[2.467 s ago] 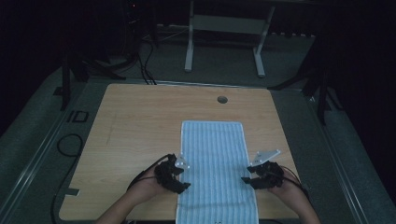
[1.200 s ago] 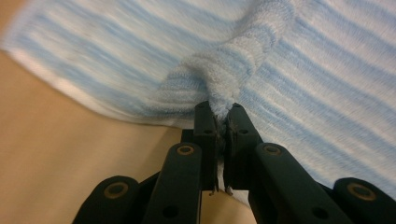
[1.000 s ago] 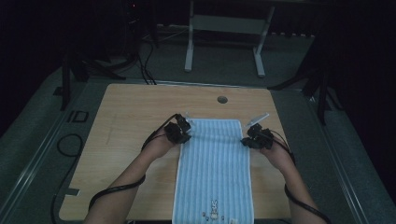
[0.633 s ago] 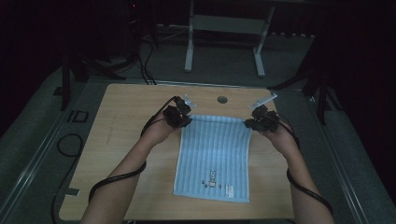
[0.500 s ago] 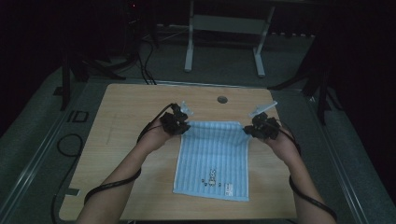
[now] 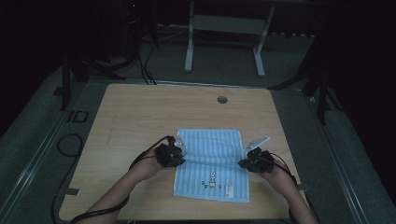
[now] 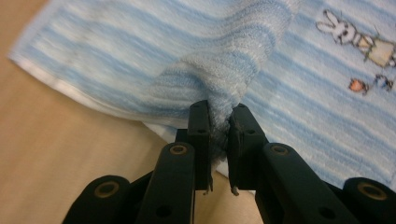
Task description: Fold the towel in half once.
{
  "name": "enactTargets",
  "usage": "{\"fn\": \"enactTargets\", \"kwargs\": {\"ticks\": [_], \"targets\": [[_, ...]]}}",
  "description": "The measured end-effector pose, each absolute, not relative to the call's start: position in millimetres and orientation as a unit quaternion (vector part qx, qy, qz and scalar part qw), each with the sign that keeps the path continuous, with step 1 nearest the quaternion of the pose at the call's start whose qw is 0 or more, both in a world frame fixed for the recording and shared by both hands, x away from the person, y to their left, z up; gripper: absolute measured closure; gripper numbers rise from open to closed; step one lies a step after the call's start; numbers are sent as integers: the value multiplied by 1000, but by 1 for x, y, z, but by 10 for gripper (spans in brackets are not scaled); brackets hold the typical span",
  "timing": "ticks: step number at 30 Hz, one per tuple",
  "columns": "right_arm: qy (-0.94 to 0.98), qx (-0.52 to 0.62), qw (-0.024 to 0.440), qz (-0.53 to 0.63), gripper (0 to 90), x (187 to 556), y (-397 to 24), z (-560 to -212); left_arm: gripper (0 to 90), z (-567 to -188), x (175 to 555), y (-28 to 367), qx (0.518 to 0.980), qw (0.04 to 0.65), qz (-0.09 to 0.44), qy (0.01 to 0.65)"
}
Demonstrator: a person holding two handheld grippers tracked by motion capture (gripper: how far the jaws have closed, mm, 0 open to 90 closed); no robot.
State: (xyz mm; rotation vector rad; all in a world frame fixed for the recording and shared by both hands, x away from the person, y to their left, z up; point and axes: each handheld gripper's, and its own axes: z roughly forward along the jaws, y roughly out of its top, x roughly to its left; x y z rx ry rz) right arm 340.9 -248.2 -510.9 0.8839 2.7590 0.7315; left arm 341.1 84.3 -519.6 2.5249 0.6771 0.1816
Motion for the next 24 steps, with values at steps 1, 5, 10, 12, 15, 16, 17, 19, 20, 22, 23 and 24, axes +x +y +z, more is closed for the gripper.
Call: {"fn": "enactTargets", "kwargs": {"ticks": [1,5,10,12,15,16,17,19,20,22,23,24], "targets": [[921,295,75,244,850,340,-248,-513,794,-521,340,84,933,254,67,247],[926,292,68,230,839,339,-247,-521,790,-528,335,82,936,250,60,241],[923,295,71,237,812,333,-250,-525,748,-530,325,82,934,256,44,244],[926,292,66,232,788,332,-251,-523,747,-529,321,82,938,251,38,235],[927,286,70,233,752,328,-252,-512,680,-523,320,84,937,250,27,241],[926,285,74,238,730,327,-254,-507,650,-520,320,86,936,252,30,244],[924,284,75,243,715,327,-255,-502,623,-516,320,88,935,254,33,246],[920,289,80,254,684,328,-259,-492,546,-508,323,92,926,265,37,267],[917,292,81,259,668,330,-261,-486,509,-503,326,96,927,258,47,269],[913,297,95,262,658,337,-265,-477,467,-497,331,100,925,251,72,275],[911,301,98,263,656,341,-266,-474,447,-494,335,102,923,252,73,282],[909,306,99,266,652,346,-267,-471,441,-491,340,104,920,254,73,290]]}}
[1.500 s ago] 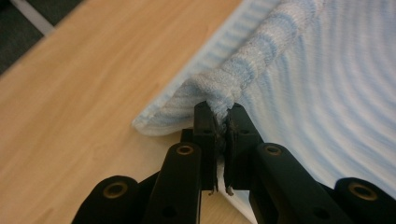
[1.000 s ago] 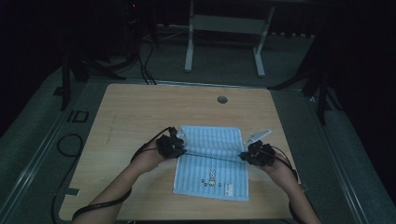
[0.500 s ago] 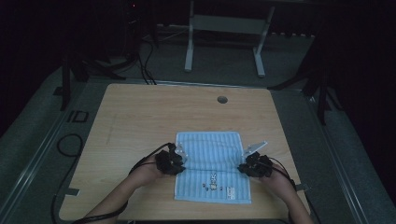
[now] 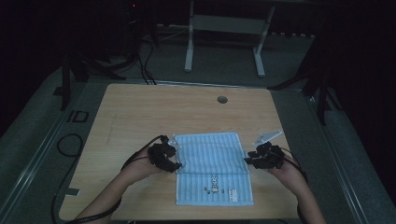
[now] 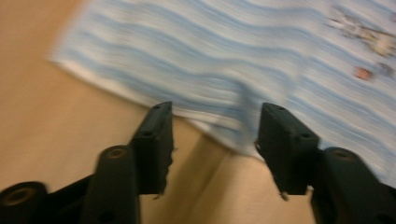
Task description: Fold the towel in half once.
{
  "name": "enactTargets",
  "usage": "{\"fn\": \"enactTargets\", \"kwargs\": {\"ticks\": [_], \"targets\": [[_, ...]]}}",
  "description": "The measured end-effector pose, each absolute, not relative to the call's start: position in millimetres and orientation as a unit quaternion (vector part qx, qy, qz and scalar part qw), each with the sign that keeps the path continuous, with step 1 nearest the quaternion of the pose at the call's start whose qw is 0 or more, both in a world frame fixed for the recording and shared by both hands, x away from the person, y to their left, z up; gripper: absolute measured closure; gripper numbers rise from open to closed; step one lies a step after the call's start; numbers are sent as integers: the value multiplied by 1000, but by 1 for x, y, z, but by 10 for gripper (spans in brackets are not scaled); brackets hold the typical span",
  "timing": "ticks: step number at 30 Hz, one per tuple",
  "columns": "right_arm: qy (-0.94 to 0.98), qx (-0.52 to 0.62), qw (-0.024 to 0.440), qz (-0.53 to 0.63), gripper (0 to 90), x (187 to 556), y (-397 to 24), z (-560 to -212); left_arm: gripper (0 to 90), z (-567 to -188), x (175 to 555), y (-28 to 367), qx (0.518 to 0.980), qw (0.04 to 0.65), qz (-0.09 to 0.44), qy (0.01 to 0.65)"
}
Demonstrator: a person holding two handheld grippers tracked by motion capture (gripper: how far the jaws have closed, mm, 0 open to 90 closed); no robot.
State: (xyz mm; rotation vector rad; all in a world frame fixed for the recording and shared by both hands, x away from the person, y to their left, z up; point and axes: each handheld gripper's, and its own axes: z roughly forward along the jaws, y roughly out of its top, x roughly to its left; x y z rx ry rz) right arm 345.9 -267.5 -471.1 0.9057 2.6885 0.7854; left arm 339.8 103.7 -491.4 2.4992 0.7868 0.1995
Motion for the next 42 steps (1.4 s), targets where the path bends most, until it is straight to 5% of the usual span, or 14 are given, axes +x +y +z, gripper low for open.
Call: {"fn": "enactTargets", "kwargs": {"ticks": [12,27,36,38,42], "targets": [[903,362,95,212,563,425,-240,-470,402,-492,397,105,896,241,91,362],[889,425,87,147,537,477,-213,-517,404,-522,435,93,892,197,90,397],[895,414,70,151,816,475,-208,-521,425,-531,436,87,889,207,84,400],[898,408,78,144,831,474,-205,-521,503,-530,433,83,894,211,81,387],[900,405,82,142,840,472,-203,-520,832,-528,428,76,902,215,66,367]]}}
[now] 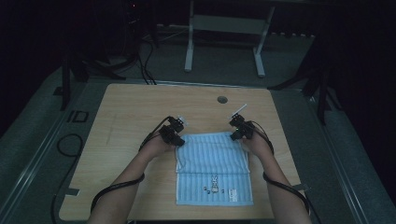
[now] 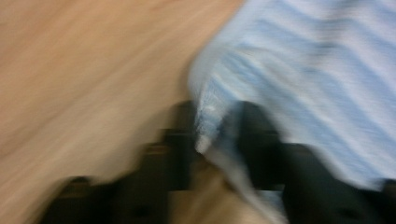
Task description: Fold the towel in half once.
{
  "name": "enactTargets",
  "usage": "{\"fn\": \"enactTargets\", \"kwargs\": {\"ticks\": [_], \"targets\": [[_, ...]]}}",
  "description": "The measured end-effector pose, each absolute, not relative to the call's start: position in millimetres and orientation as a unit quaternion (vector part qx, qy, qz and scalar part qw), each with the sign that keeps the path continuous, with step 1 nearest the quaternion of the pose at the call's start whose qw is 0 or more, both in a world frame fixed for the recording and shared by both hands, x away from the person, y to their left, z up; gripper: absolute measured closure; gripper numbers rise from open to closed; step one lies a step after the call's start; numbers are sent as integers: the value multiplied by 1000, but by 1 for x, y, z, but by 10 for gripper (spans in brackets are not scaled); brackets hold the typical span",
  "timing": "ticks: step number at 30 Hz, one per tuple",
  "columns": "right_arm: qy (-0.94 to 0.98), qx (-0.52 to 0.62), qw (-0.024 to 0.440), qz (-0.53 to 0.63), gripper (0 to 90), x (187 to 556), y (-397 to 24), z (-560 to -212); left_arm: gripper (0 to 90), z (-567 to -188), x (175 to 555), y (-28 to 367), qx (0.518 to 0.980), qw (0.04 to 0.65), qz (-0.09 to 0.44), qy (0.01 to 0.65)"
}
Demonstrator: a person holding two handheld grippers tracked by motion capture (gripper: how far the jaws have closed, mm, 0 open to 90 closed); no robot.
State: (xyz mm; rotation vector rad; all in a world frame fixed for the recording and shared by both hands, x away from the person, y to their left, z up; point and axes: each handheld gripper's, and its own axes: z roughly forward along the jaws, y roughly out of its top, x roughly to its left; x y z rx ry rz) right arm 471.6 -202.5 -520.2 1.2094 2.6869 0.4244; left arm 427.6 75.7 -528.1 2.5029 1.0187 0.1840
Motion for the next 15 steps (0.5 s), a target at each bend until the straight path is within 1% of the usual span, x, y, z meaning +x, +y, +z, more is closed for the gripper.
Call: {"fn": "enactTargets", "kwargs": {"ticks": [3,7,12,15], "targets": [[898,404,88,152,843,470,-205,-515,845,-526,428,75,903,213,70,366],[894,403,99,167,845,469,-210,-502,844,-513,429,77,895,236,80,369],[890,398,124,183,846,470,-214,-482,843,-482,433,81,886,268,100,365],[884,402,139,196,845,472,-218,-463,842,-456,436,82,880,282,122,363]]}}
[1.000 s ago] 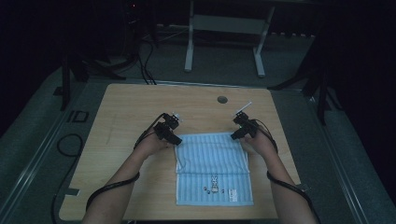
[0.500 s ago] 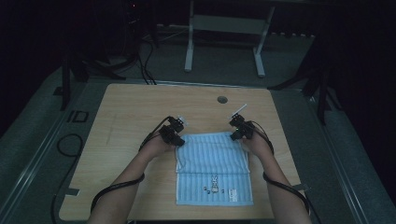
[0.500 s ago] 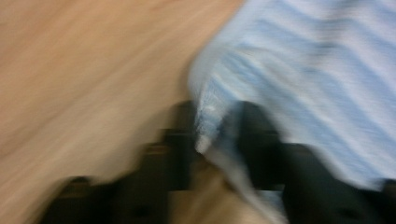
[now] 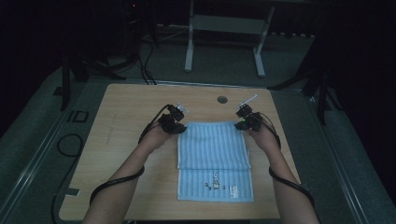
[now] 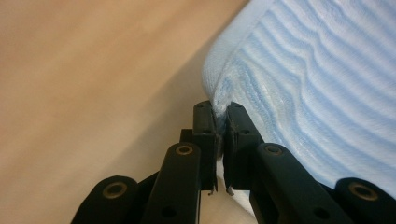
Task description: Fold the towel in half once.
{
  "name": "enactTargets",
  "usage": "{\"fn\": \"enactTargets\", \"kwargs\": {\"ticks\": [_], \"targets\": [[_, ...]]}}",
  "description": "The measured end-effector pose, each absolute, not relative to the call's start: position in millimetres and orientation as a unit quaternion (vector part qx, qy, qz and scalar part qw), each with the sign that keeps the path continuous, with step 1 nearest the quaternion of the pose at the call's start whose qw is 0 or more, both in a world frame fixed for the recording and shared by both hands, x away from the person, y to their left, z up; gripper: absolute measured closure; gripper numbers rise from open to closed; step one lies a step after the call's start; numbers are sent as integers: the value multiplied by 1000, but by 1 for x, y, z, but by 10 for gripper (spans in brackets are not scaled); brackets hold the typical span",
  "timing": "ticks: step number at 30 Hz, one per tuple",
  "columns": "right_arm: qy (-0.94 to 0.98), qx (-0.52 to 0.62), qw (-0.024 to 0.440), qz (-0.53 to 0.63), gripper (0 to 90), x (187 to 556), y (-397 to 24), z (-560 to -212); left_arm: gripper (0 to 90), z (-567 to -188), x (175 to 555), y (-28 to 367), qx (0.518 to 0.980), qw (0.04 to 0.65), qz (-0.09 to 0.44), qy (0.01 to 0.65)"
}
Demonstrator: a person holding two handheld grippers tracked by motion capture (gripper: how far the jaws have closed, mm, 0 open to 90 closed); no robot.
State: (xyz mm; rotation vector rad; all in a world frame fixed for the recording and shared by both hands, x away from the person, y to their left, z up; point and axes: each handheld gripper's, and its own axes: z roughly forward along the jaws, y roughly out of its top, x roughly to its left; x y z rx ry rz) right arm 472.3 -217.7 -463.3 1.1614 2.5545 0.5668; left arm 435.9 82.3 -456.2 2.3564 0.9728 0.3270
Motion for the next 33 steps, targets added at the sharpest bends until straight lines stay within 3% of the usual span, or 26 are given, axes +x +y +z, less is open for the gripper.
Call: {"fn": "enactTargets", "kwargs": {"ticks": [9,15,24,33], "targets": [[857,384,216,265,844,474,-226,-360,841,-358,436,84,858,333,193,340],[849,368,252,284,844,458,-234,-316,841,-329,422,86,846,364,207,330],[847,335,251,326,844,400,-251,-334,840,-348,382,87,858,381,183,291],[870,302,212,328,843,337,-261,-393,838,-407,322,84,895,357,139,227]]}}
